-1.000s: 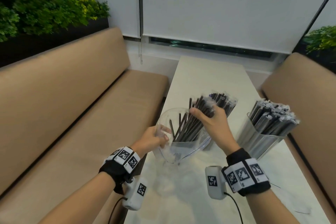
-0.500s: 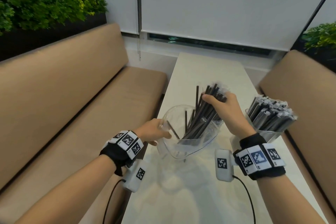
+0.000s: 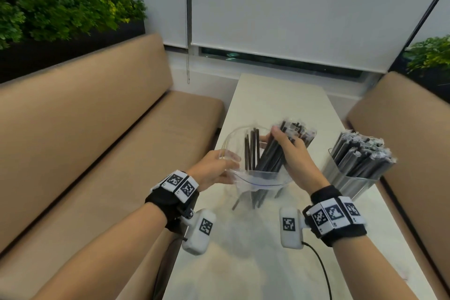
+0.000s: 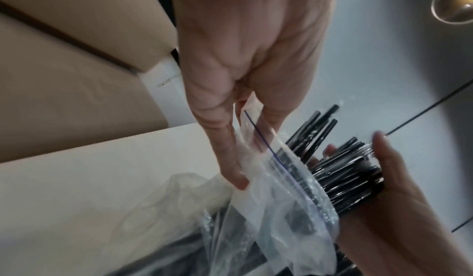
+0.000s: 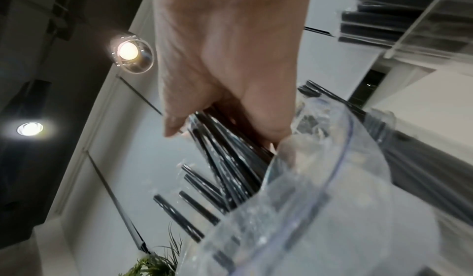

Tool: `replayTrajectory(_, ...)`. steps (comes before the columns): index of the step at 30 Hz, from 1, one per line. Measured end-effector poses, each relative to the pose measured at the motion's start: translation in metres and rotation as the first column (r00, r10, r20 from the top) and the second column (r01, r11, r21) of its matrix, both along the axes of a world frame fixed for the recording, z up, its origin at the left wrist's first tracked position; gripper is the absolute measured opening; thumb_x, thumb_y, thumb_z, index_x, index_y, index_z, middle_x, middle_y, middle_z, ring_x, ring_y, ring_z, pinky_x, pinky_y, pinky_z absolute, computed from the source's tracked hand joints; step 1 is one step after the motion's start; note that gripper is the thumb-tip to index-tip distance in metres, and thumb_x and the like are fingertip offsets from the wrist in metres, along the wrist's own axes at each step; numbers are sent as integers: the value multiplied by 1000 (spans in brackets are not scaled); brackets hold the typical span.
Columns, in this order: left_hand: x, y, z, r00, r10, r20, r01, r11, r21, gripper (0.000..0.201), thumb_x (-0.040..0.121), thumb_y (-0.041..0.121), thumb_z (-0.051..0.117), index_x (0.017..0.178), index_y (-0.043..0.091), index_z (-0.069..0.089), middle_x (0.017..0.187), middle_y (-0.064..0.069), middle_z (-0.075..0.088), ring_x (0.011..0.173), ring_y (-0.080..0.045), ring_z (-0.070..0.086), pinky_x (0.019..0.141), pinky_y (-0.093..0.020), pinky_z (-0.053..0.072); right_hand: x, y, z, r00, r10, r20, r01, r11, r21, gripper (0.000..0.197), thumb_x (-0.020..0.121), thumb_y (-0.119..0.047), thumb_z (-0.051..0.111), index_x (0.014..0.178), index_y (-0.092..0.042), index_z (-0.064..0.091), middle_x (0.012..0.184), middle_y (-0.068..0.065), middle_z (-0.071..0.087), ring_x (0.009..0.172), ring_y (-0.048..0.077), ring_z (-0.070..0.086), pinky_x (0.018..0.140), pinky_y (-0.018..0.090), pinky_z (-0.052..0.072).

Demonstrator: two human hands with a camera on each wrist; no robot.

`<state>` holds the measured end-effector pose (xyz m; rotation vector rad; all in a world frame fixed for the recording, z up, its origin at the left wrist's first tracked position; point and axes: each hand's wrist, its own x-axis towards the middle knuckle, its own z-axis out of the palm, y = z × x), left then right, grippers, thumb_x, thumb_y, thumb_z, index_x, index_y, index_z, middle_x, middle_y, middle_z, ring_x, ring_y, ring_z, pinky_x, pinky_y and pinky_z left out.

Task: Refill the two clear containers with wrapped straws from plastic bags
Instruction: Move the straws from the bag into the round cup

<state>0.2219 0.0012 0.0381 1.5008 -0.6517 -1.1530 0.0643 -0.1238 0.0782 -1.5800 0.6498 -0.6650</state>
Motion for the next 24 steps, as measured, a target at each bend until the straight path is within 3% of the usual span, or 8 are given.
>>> replayTrajectory(3,-2,1,-3,997,0,-73,-1,1000,-11,13,92,1,59,98,13,60,83,-7,62,56,-17,59,67,-30,59,-1,4,-9,995,59,-86,-66,994,-84,77,73,-72,63,131,-21,55,128,-4,65,121,12,59,109,41,41)
replayTrajectory(7,-9,2,-1,993,-70,-95,64,996,-63,21,92,-3,55,106,13,60,91,-10,63,73,-19,62,73,-32,57,5,15,-16,985,105,-136,-122,984,-130,84,63,-47,86,136,-26,48,130,-8,62,118,6,59,98,27,46)
replayTrajectory(10,-15,3,2,987,-144,-68,139,987,-81,39,90,-10,47,120,13,56,94,-8,64,80,-18,63,77,-34,55,10,22,-18,994,53,-93,-68,984,-163,55,71,-21,86,120,-13,64,112,6,73,104,13,68,94,35,55)
replayTrajectory(12,-16,5,4,983,-173,-57,168,982,-81,42,89,-13,44,116,17,57,90,-4,65,76,-15,64,76,-33,55,11,24,-15,999,8,-48,-15,986,-163,30,75,-10,82,103,-5,71,100,14,75,91,15,70,89,37,56)
replayTrajectory(14,-15,7,6,984,-172,-54,167,983,-81,36,89,-9,49,108,20,59,87,-2,66,75,-16,64,74,-33,55,8,19,-14,999,-39,-25,34,986,-163,15,77,-7,79,91,-7,73,93,14,76,84,14,70,83,35,57)
replayTrajectory(17,-10,10,11,992,-112,-57,109,992,-59,20,90,3,58,103,18,61,83,-2,64,71,-17,64,70,-32,59,1,7,-8,992,-123,-23,118,982,-149,8,77,-6,76,83,-2,73,85,14,75,79,18,70,82,39,56)
replayTrajectory(20,-6,11,12,996,-38,-81,37,999,-10,16,90,3,56,101,13,59,83,-4,57,65,-19,59,64,-32,61,-6,0,10,989,-144,27,146,980,-136,7,78,-3,71,71,-5,72,72,12,74,73,22,69,80,42,57)
replayTrajectory(24,-7,11,12,993,-55,-101,61,997,53,7,93,6,54,98,10,56,82,-5,56,66,-16,59,63,-32,61,-14,-8,46,993,-96,66,103,988,-116,0,79,-5,71,79,-5,71,80,16,72,85,34,70,91,53,55)
